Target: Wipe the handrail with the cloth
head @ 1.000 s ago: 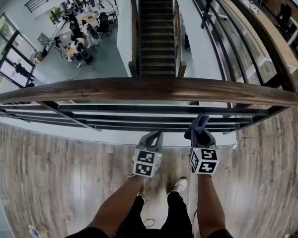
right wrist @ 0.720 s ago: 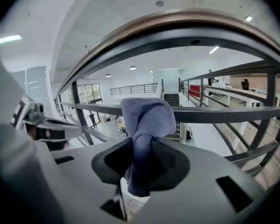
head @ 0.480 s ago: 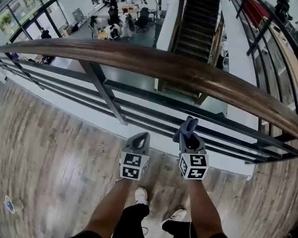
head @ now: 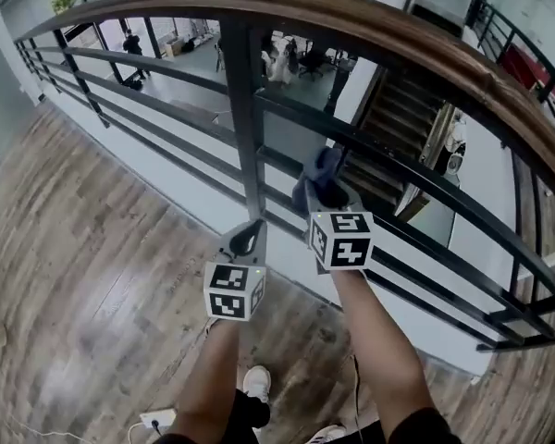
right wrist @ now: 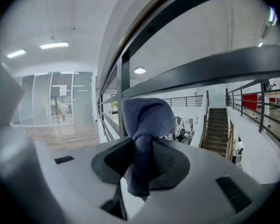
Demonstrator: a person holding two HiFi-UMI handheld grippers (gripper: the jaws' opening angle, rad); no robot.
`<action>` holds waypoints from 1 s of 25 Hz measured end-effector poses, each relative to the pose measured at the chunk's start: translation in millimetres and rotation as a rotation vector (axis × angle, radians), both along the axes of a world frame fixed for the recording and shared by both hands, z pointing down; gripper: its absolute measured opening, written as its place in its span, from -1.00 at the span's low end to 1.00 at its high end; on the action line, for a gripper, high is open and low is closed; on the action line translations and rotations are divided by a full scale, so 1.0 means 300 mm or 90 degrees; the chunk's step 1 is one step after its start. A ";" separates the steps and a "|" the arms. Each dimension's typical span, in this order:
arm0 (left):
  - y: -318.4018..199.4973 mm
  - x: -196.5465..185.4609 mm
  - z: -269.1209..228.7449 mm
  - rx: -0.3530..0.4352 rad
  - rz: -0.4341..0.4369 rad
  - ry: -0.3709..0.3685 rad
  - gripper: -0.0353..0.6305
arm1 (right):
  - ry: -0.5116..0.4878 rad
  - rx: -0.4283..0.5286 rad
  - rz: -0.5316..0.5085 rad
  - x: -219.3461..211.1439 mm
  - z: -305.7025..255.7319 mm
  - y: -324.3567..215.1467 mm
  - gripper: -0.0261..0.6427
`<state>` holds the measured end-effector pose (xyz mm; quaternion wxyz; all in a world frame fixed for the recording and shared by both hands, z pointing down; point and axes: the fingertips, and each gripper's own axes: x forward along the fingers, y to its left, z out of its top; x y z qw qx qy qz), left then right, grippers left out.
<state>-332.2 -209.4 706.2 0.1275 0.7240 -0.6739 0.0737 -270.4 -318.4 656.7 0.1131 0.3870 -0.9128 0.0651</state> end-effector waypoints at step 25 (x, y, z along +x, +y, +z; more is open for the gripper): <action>0.166 -0.158 0.095 0.080 -0.077 0.007 -0.90 | 0.059 -0.003 0.084 -0.215 0.174 -0.123 -0.62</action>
